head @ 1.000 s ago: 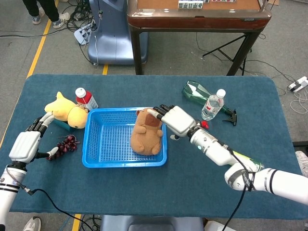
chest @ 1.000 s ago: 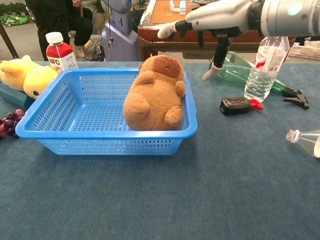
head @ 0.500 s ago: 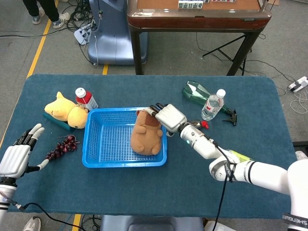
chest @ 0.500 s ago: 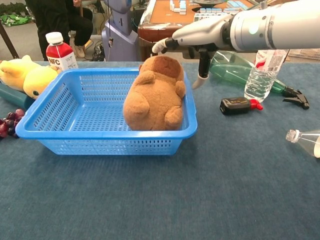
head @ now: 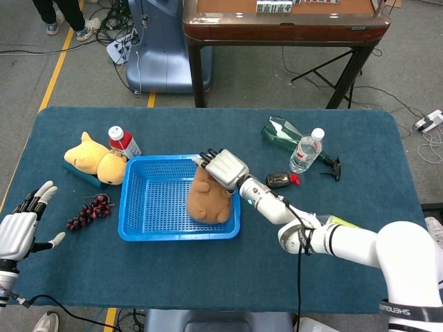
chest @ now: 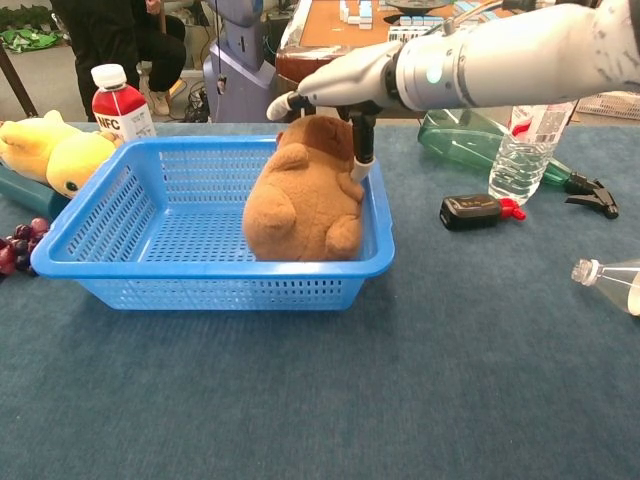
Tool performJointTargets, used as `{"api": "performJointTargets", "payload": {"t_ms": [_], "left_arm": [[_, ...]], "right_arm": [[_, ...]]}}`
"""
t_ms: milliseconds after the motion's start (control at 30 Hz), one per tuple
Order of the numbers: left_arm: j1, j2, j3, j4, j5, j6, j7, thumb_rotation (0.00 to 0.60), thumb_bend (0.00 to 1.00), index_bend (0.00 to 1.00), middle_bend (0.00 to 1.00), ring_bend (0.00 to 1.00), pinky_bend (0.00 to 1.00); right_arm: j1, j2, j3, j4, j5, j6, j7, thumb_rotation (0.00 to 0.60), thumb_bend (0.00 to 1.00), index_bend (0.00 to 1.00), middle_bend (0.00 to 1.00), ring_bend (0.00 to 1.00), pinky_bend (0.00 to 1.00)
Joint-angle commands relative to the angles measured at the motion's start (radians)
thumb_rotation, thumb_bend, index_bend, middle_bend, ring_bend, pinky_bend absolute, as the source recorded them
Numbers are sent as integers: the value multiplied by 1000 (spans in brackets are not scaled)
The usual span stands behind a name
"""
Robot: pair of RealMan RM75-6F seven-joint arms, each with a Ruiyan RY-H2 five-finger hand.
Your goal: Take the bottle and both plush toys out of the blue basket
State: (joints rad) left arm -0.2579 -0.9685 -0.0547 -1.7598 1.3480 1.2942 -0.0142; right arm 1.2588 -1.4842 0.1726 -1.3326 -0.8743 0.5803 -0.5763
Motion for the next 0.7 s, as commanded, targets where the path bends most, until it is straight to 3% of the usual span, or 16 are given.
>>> {"api": "performJointTargets", "payload": {"t_ms": [33, 133, 333, 700], "left_arm": [[2, -1, -2, 3, 0, -2, -8, 600, 256, 0, 13, 0, 147], [4, 0, -4, 7, 3, -3, -20, 600, 256, 0, 10, 0, 147], [9, 4, -7, 20, 3, -7, -49, 600, 256, 0, 8, 0, 147], [14, 7, -11, 40, 12, -17, -95, 600, 256, 0, 0, 0, 147]], "right_arm": [[28, -39, -26, 22, 34, 27, -45, 600, 85, 34, 132, 91, 286], [42, -62, -42, 33, 49, 54, -80, 600, 139, 121, 182, 127, 292], [49, -102, -55, 57, 37, 105, -107, 600, 291, 358, 333, 289, 445], [71, -133, -63, 75, 12, 66, -88, 600, 306, 404, 359, 322, 495]]}}
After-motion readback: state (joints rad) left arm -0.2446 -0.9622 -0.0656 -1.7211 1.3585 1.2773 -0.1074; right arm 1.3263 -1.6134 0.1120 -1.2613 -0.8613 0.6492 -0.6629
